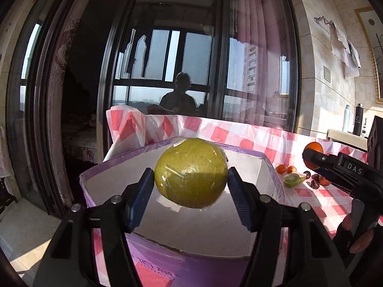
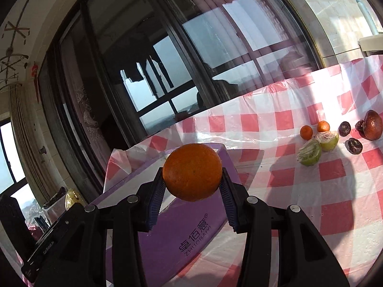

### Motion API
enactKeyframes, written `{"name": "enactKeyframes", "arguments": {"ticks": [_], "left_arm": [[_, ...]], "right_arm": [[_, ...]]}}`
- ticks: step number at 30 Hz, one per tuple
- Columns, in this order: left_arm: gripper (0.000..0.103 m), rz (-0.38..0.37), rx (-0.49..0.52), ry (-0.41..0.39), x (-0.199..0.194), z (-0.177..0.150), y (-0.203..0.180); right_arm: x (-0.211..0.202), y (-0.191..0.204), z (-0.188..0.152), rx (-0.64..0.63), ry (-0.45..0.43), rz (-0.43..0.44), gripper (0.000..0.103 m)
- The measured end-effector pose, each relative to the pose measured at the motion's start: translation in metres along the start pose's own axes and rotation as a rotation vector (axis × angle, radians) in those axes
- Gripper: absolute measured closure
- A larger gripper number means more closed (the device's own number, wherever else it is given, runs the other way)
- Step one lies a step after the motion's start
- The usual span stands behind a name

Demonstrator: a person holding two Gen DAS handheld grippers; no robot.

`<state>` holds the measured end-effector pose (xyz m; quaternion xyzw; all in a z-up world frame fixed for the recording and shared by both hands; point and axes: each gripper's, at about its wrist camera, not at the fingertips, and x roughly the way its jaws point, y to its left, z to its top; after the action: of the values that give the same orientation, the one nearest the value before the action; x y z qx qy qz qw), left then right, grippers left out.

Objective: Organize fruits
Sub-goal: 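Carry both fruits over the purple box and open both tools to drop them, then move both open tools back over the fruit on the checked cloth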

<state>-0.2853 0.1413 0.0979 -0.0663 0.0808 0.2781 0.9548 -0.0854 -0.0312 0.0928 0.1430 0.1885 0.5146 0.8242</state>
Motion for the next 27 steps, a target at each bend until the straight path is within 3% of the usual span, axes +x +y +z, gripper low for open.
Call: {"name": "enactKeyframes", "arguments": {"ticks": [5, 8, 10, 13, 19, 24, 27], "left_arm": [[0.04, 0.017, 0.01, 0.078, 0.013, -0.011, 0.009], [0.04, 0.035, 0.052, 0.075, 0.01, -0.018, 0.007], [0.04, 0.034, 0.057, 0.075, 0.01, -0.019, 0.008], [0.04, 0.043, 0.059, 0.07, 0.01, -0.018, 0.008], [0.037, 0.047, 0.051, 0.069, 0.01, -0.017, 0.011], [0.03, 0.052, 0.05, 0.061, 0.008, -0.02, 0.013], [0.017, 0.065, 0.046, 0.052, 0.005, -0.02, 0.012]], "right_arm": [[0.037, 0.049, -0.008, -0.128, 0.142, 0.035, 0.058], [0.056, 0.071, -0.027, -0.269, 0.241, -0.049, 0.058], [0.059, 0.083, -0.037, -0.382, 0.249, -0.12, 0.056], [0.062, 0.091, -0.041, -0.444, 0.283, -0.155, 0.056], [0.063, 0.089, -0.044, -0.435, 0.279, -0.118, 0.042], [0.064, 0.087, -0.043, -0.413, 0.251, -0.102, 0.04], [0.057, 0.079, -0.04, -0.349, 0.209, -0.055, 0.039]]}}
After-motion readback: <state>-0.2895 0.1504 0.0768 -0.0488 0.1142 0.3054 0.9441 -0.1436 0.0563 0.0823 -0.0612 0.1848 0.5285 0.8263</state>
